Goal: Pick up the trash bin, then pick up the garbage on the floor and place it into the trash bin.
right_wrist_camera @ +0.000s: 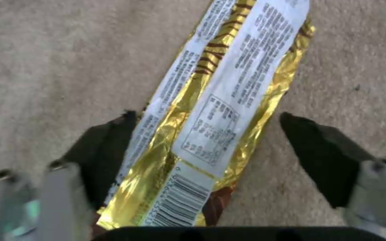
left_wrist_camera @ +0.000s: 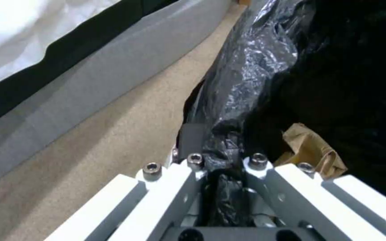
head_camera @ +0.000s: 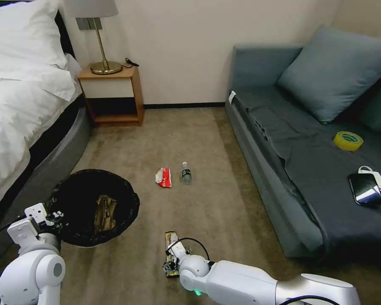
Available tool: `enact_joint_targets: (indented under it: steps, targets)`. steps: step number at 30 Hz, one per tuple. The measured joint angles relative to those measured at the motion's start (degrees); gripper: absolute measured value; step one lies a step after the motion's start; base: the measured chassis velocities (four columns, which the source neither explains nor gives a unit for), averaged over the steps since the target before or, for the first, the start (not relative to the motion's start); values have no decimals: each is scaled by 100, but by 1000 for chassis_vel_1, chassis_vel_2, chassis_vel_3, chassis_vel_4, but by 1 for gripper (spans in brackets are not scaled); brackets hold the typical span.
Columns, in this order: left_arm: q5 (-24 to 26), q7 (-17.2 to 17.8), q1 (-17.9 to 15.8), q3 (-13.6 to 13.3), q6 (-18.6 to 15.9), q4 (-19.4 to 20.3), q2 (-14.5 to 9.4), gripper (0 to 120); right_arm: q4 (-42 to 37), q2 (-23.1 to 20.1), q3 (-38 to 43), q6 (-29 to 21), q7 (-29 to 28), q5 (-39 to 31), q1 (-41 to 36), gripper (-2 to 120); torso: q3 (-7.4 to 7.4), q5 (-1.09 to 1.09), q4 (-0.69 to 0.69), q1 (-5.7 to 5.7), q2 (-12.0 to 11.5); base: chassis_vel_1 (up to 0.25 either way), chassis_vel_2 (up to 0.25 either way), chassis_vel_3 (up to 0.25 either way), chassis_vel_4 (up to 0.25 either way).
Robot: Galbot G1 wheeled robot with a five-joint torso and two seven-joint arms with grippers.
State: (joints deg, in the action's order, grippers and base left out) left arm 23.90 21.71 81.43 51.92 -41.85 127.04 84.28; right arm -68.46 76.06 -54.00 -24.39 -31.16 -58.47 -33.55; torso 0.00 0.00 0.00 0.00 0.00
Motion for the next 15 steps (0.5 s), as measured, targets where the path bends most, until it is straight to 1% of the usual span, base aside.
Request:
enact_joint_targets:
  steps: [1, 2, 4, 6, 8, 10, 11, 14, 15]
  targets:
    - [-5, 0, -3, -2, 0, 0, 4, 2, 19, 0, 0, 14, 12, 14, -11, 80, 0, 0, 0, 0, 0, 0, 0, 0, 0]
    - [-5, 0, -3, -2, 0, 0, 4, 2, 19, 0, 0, 14, 12, 14, -11, 80, 0, 0, 0, 0, 0, 0, 0, 0, 0]
    - [-18, 1, -5, -9, 3, -3, 13, 2, 51, -1, -1, 41, 44, 43, -32, 67, 0, 0, 0, 0, 0, 0, 0, 0, 0]
    - [-21, 0, -5, -10, 4, -4, 14, 2, 52, -1, -1, 44, 47, 44, -33, 65, 0, 0, 0, 0, 0, 0, 0, 0, 0]
    - [-34, 1, -5, -11, 8, -10, 19, 2, 57, -2, -4, 56, 60, 53, -41, 56, 0, 2, 0, 0, 0, 0, 0, 0, 0]
    - [-37, 3, -6, -14, 11, -15, 23, 2, 53, -8, -10, 62, 69, 58, -42, 50, 0, 1, 1, 0, 0, 0, 0, 0, 0]
    - [-37, 3, -6, -14, 11, -15, 23, 2, 53, -8, -10, 62, 69, 58, -42, 50, 0, 1, 1, 0, 0, 0, 0, 0, 0]
    - [-45, 3, -10, -16, 14, -24, 26, 2, 21, -35, -19, 72, 68, 72, -42, 43, 0, 1, 0, 0, 0, 0, 0, 0, 0]
    - [-47, 3, -10, -16, 15, -26, 26, 2, 16, -40, -19, 73, 67, 73, -42, 42, 0, 1, 0, 0, 0, 0, 0, 0, 0]
